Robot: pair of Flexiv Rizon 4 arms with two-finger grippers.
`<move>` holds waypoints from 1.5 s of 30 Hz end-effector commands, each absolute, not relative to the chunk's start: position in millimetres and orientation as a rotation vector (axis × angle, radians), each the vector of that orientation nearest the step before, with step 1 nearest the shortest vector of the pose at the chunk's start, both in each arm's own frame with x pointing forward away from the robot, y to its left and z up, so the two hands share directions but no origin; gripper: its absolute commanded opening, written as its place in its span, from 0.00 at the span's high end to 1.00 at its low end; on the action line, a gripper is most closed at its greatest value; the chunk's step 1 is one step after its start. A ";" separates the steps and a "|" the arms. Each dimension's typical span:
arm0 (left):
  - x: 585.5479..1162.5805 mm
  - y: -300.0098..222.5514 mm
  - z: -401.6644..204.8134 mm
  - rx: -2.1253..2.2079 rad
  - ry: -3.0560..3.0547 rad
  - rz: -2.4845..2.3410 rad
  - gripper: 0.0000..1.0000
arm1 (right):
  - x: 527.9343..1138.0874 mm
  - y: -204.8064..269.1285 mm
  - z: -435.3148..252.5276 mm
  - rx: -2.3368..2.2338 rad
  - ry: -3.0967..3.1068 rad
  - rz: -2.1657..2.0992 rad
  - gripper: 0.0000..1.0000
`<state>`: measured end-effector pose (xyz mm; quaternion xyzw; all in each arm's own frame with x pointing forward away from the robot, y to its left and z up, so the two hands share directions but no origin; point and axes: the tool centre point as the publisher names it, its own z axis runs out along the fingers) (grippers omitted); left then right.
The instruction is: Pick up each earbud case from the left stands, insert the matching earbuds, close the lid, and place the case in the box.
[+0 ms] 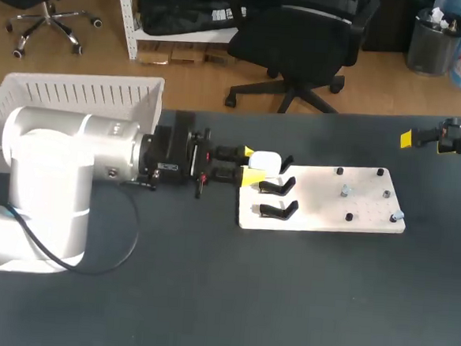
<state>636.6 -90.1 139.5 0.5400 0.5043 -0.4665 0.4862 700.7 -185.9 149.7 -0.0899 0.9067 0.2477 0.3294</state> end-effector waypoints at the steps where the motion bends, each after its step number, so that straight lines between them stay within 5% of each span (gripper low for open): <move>1: 634.7 -91.0 138.6 1.301 1.230 -1.123 1.00 | 701.1 -186.6 149.7 -0.237 2.373 0.650 0.00; 20: 634.3 -101.2 140.6 1.266 1.211 -1.158 1.00 | 690.1 -178.3 157.9 -0.304 2.367 0.641 0.00; 45: 621.9 -142.6 140.7 1.335 1.101 -1.292 1.00 | 579.9 -77.1 183.7 -0.626 2.357 0.624 0.00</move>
